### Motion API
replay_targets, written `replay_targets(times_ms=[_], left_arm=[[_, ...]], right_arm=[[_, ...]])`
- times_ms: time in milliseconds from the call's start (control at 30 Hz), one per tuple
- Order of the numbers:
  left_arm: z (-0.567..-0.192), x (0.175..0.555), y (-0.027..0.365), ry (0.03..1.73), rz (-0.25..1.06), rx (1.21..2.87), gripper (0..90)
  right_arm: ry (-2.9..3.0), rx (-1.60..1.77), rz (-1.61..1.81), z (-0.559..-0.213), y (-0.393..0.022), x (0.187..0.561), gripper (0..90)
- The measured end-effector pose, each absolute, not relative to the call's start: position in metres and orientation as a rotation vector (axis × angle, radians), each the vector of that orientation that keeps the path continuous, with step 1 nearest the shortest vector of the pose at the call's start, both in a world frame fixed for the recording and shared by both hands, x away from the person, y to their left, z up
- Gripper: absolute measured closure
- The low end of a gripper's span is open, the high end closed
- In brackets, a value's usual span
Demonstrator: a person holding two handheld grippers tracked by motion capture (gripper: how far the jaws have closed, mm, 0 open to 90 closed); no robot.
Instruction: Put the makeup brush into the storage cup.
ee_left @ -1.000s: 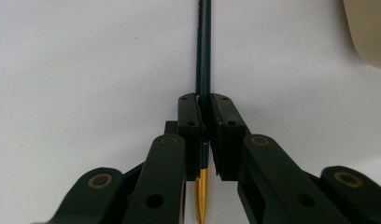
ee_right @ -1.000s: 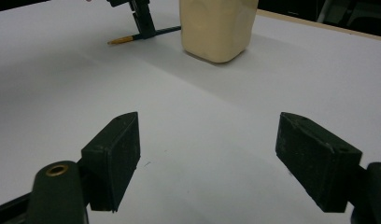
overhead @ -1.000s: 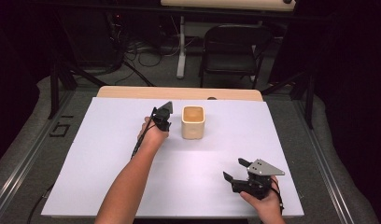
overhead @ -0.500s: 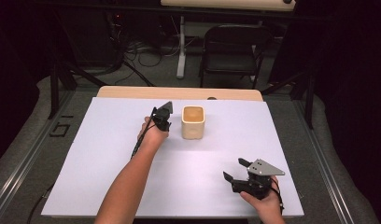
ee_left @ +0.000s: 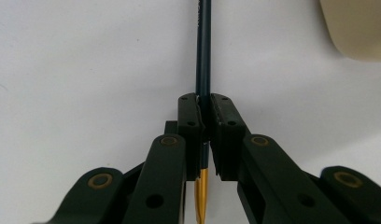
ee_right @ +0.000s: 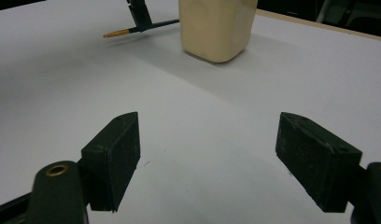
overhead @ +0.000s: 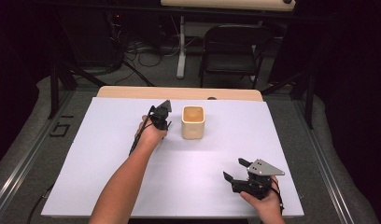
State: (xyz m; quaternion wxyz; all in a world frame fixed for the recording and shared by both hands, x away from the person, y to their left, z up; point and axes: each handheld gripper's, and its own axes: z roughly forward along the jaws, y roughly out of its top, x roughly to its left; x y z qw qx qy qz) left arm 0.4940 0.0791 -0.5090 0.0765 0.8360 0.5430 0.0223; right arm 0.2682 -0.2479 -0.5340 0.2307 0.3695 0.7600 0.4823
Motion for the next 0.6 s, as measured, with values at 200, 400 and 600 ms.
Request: replay_targets(times_ms=[200, 400, 600], left_arm=[[-0.497, 0.487, 0.089, 1.567, 0.071, 2.511, 83.4], [-0.490, 0.482, 0.096, 1.540, 0.086, 2.519, 83.4], [-0.484, 0.473, 0.100, 1.468, 0.093, 2.557, 83.4]], right_arm=[[2.087, 1.018, 1.324, -0.534, -0.247, 0.268, 21.8], [2.093, 1.013, 1.316, -0.535, -0.246, 0.268, 21.8], [2.091, 1.016, 1.315, -0.535, -0.247, 0.268, 21.8]])
